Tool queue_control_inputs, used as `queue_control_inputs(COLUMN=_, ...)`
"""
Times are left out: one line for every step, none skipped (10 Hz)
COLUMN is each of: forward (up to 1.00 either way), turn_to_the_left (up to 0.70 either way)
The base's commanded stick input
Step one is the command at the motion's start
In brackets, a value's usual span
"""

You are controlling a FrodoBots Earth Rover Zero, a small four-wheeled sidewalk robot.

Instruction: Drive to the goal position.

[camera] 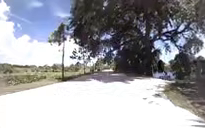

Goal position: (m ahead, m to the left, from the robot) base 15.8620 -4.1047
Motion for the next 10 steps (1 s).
queue_control_inputs(forward=0.85, turn_to_the_left=0.00)
queue_control_inputs(forward=0.85, turn_to_the_left=0.00)
queue_control_inputs(forward=0.85, turn_to_the_left=0.00)
queue_control_inputs(forward=0.85, turn_to_the_left=0.00)
queue_control_inputs(forward=0.85, turn_to_the_left=0.00)
queue_control_inputs(forward=0.85, turn_to_the_left=0.00)
queue_control_inputs(forward=0.85, turn_to_the_left=0.00)
queue_control_inputs(forward=0.85, turn_to_the_left=0.00)
queue_control_inputs(forward=0.85, turn_to_the_left=0.00)
queue_control_inputs(forward=0.85, turn_to_the_left=0.00)
